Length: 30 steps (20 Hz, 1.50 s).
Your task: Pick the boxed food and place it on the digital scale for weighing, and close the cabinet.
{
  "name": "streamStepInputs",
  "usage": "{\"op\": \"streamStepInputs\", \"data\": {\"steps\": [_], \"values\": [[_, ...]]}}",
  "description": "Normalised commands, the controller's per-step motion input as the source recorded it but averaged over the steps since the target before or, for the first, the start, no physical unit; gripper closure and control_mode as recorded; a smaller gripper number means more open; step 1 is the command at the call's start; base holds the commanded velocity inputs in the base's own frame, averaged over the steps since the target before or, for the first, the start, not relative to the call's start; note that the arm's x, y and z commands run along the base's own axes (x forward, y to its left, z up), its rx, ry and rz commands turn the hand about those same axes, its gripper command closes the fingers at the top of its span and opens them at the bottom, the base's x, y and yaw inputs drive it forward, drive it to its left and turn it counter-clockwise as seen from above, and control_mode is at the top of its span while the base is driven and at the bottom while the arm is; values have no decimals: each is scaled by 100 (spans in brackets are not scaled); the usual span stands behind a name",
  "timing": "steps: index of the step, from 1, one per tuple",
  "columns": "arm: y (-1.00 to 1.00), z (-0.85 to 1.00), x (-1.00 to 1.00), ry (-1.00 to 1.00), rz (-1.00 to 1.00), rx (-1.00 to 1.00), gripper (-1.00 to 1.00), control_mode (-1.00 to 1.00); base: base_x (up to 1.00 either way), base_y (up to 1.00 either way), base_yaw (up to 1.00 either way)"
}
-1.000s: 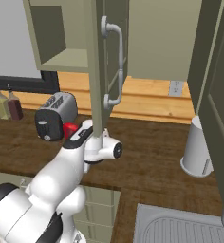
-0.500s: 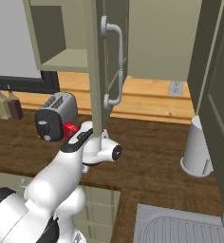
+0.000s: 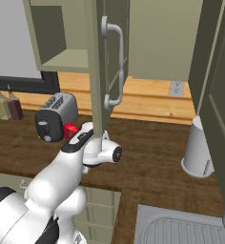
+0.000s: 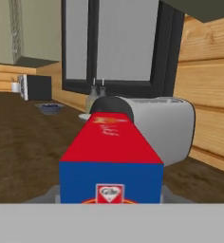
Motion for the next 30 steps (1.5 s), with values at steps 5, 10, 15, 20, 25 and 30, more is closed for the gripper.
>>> {"op": "streamStepInputs", "data": {"steps": [5,10,15,20,25,30], "values": [[-6,0,0,-1,0,0,-100,-100,0,0,0],[-24,0,0,0,0,2,-100,-100,0,0,0],[-39,0,0,-2,0,5,-100,-100,0,0,0],[-51,3,-16,-10,0,9,-100,-100,0,0,0],[-46,17,-45,-19,0,9,-100,-100,0,0,0],[-47,30,-53,-20,-2,7,-100,-100,0,0,0]]}}
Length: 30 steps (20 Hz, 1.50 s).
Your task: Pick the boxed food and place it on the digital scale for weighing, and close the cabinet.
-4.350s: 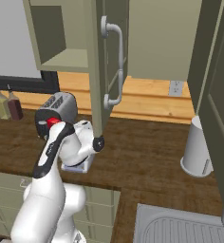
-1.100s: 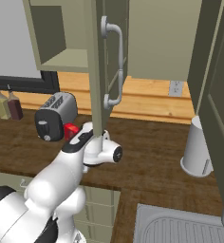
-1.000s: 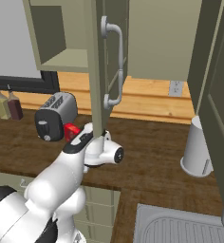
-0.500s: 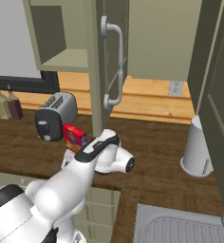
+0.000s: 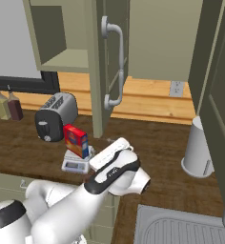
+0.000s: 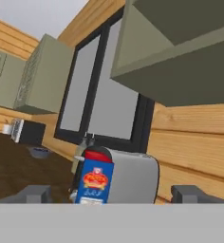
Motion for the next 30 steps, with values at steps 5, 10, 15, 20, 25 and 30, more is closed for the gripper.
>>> {"op": "streamStepInputs", "data": {"steps": [5,10,15,20,25,30], "values": [[-43,60,-40,-18,-8,1,-100,-100,0,0,0],[-36,51,-51,-16,-13,-1,-100,-100,0,0,0],[-26,8,-45,-3,-16,-5,-100,-100,0,0,0],[-61,25,-12,-8,-15,-3,-100,-100,0,0,0],[-54,5,0,-5,-10,-11,-100,-100,0,0,0],[-47,5,2,-4,-4,-17,-100,-100,0,0,0]]}}
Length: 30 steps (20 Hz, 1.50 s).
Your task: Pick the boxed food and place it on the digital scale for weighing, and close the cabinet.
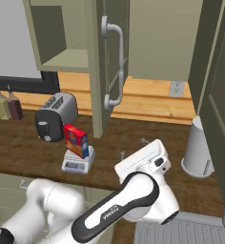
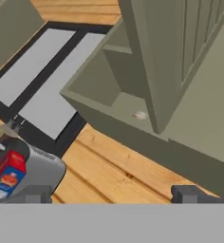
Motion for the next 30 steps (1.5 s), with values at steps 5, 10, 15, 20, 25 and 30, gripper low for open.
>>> {"op": "streamStepInputs", "data": {"steps": [5,10,15,20,25,30], "values": [[-47,4,19,-14,0,-15,-100,-100,0,0,0],[-18,38,12,-41,0,-3,-100,-100,0,0,0],[-3,22,55,-19,0,0,-100,-100,0,0,0],[-22,45,44,-6,0,0,-100,-100,0,0,0],[-31,83,-4,-11,0,0,-100,-100,0,0,0],[28,93,0,-17,2,1,-100,-100,0,0,0]]}}
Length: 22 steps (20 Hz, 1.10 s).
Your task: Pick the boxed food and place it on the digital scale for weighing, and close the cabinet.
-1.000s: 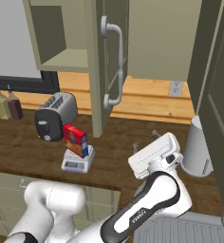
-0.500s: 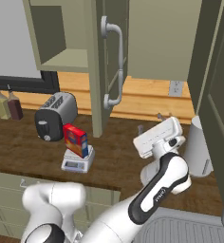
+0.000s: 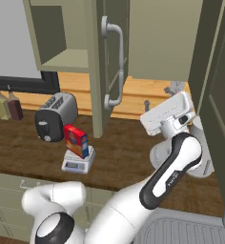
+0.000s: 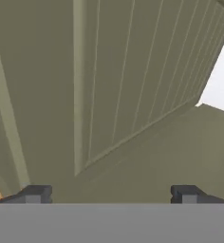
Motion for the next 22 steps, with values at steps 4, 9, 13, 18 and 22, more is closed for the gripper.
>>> {"op": "streamStepInputs", "data": {"steps": [4,9,13,18,22], "values": [[92,86,19,-10,9,0,-100,-100,0,0,0],[99,100,5,-23,9,0,-100,-100,0,0,0],[99,100,-3,-32,5,0,-100,-100,0,0,0],[99,84,-7,-33,2,-4,-100,-100,0,0,0],[100,14,55,-10,-4,-12,-100,-100,0,0,0]]}}
